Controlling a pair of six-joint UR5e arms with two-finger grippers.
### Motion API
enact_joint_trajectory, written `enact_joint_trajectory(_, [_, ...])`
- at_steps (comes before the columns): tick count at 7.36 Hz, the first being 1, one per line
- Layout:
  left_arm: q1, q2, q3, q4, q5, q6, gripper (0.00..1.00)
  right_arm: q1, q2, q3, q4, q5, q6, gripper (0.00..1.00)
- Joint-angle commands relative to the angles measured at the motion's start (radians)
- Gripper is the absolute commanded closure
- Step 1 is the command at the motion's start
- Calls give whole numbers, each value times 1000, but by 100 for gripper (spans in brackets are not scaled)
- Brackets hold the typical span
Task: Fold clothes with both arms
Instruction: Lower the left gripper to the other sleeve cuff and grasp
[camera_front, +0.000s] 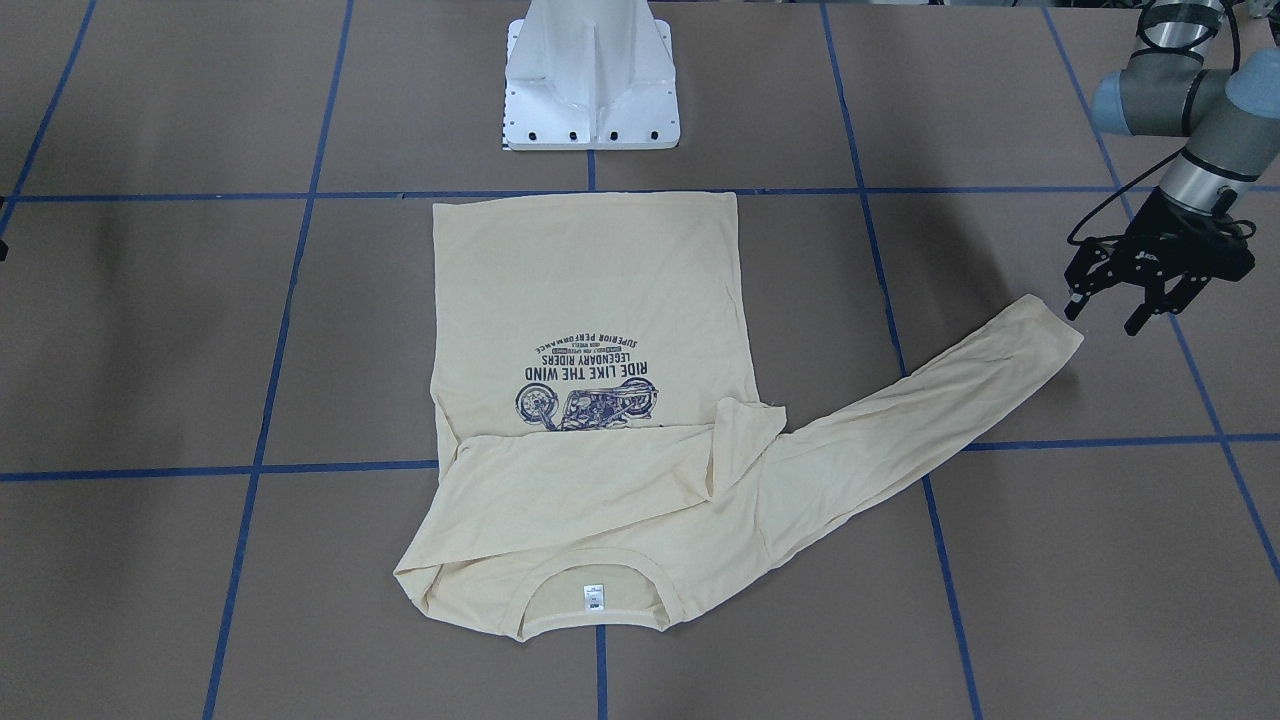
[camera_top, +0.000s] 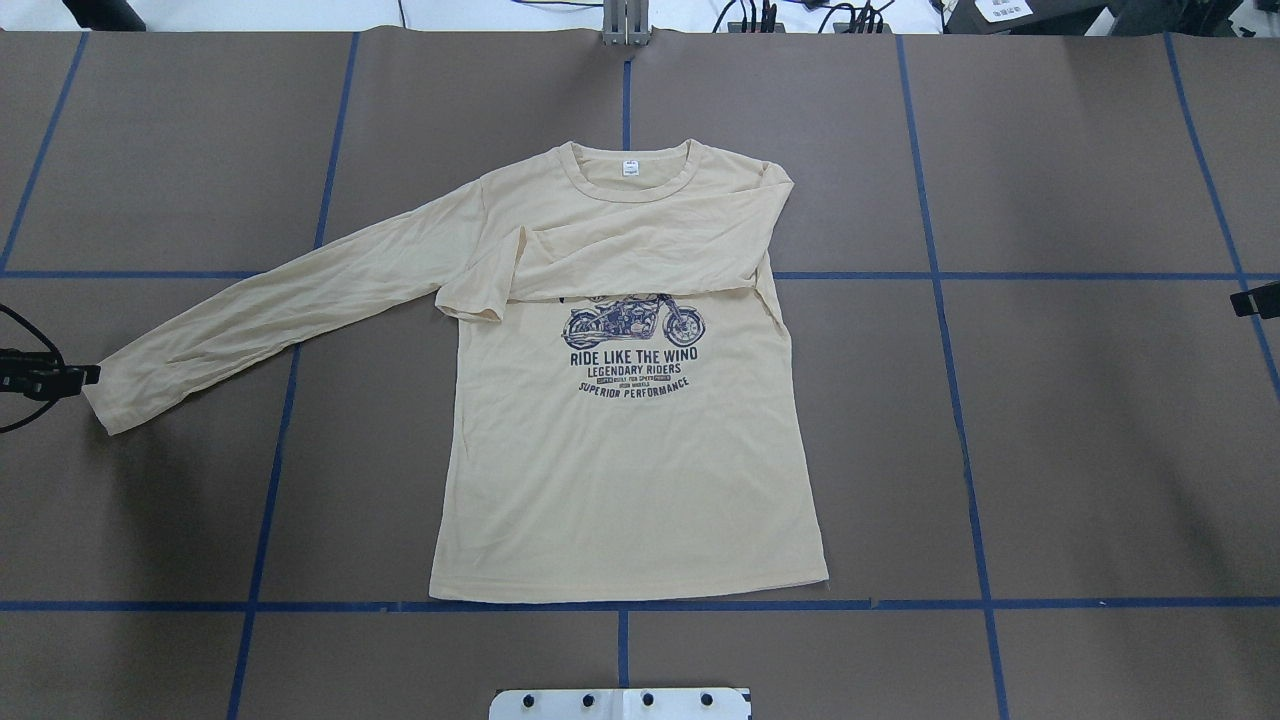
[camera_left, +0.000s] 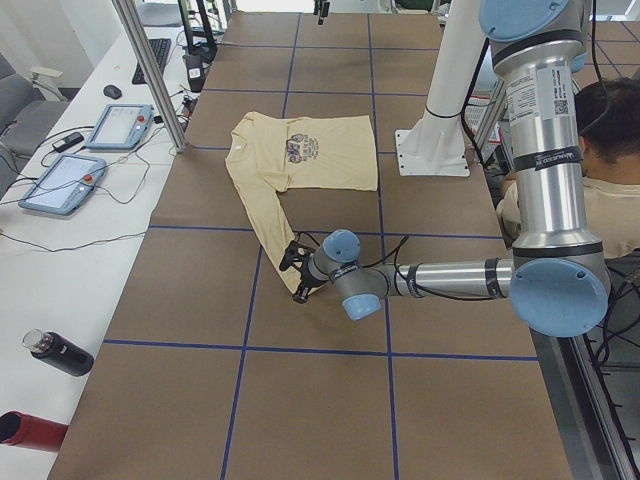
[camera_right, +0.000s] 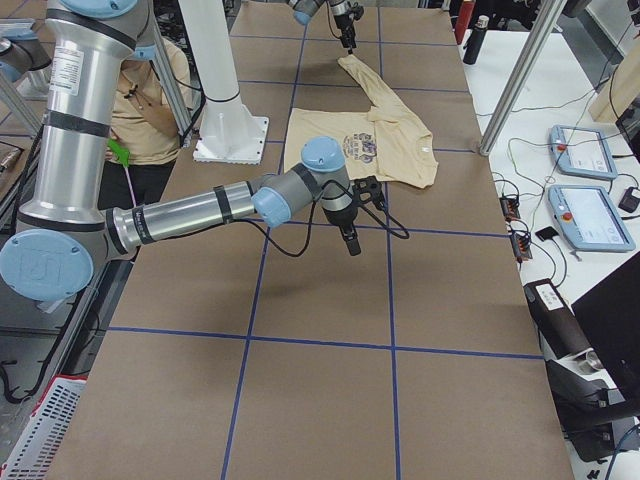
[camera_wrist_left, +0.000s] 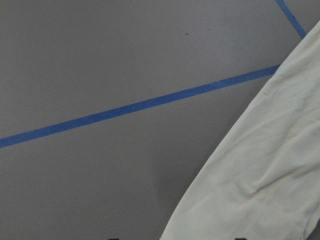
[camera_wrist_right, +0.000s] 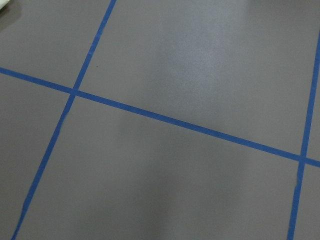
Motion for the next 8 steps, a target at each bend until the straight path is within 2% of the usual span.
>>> enact_joint_trajectory(1, [11, -6, 18, -1, 11, 4, 38, -1, 0, 0, 0, -1, 0, 0])
enact_joint_trajectory(2, [11, -7, 23, -1, 12, 5, 47, -1, 0, 0, 0, -3, 1, 0])
enact_joint_trajectory(8, [28, -30, 55, -3, 12, 13, 49, -1, 0, -2, 0, -4, 0, 0])
